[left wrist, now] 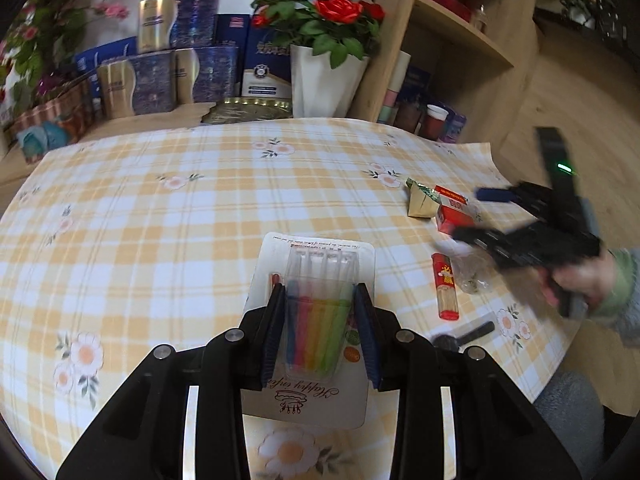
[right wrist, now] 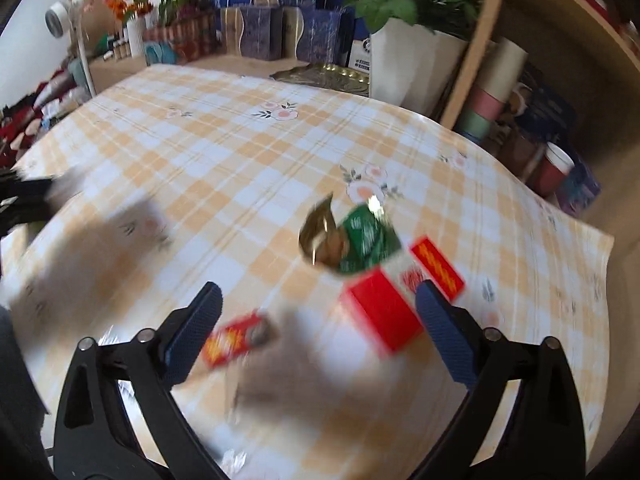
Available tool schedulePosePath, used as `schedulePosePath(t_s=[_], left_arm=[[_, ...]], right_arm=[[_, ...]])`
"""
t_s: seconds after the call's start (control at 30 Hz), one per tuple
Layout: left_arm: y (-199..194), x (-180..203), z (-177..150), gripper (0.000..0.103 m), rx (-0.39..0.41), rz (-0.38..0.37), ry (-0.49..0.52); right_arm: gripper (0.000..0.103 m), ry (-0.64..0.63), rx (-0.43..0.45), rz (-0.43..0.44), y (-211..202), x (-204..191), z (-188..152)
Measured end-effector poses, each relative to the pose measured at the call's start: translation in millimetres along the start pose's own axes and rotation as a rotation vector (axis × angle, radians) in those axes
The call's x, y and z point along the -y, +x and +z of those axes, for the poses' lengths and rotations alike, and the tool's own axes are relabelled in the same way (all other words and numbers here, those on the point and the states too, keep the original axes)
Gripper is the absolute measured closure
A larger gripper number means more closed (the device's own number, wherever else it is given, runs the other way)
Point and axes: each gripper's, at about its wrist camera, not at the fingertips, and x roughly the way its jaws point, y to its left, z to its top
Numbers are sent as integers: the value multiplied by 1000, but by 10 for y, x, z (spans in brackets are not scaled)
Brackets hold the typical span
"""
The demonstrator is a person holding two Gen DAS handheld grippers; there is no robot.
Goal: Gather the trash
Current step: 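Grasp the gold-green candy wrapper with the right gripper while the left gripper holds the candle pack, then carry the candy wrapper and candle pack over the bin with both grippers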
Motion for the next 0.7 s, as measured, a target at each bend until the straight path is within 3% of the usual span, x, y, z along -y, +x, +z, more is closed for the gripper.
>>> schedulePosePath(t_s=[0.1,0.17,0.27,0.43,0.63,0.7], left_arm=[[-130,-56,-61,69,17,-12,-29],[-191,-61,-82,69,26,-17,-39],[-276,-42,-113,69,34,-29,-37],[-403,-1,-199,69,45,-50,-43],[-533,126,-328,69,53,-70,-45],[-578,184,-372,69,51,-79,-43]], right_arm=[[25,-17,-47,-26,257,-6,157],[41,12,-85,-36,419,24,226],[74,33,-90,-39,490,44,267],[75,42,61,-20,121,81,277],[75,228,255,94,-611,282,69],[75,280,283,121,-778,301,-69]])
